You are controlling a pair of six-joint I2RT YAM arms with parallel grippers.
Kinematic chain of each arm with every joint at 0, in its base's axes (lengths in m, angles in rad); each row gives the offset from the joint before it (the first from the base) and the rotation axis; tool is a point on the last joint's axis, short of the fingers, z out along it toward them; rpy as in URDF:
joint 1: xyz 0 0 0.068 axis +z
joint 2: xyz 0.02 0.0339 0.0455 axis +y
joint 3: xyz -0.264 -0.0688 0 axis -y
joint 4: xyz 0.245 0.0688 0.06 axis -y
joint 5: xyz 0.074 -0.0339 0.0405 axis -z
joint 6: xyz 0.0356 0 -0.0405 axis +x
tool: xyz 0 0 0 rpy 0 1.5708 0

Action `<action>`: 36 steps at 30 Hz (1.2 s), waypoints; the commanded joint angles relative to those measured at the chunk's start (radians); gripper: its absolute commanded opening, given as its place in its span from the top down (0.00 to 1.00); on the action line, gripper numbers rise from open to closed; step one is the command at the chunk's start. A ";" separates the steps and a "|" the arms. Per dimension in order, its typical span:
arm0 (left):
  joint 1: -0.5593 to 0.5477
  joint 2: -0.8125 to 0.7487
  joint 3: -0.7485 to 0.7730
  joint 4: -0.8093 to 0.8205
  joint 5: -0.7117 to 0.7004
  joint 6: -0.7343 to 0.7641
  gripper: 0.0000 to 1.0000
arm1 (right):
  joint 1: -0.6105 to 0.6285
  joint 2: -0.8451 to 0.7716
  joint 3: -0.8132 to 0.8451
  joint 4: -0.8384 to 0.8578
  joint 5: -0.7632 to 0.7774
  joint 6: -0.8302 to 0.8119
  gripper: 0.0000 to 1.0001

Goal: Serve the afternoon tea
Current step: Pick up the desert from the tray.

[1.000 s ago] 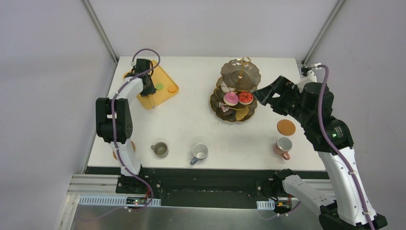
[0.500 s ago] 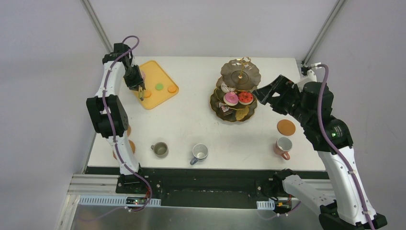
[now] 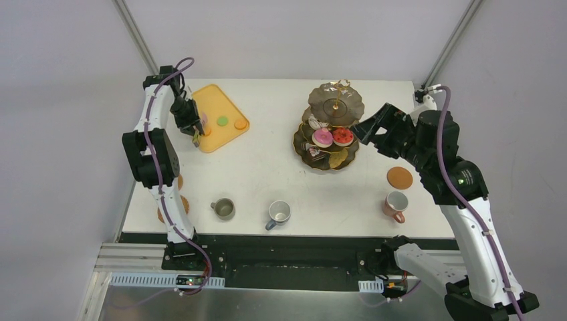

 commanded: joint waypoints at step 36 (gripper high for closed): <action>-0.030 -0.001 -0.016 -0.092 -0.103 0.050 0.67 | -0.004 -0.008 0.013 0.031 -0.016 -0.006 0.13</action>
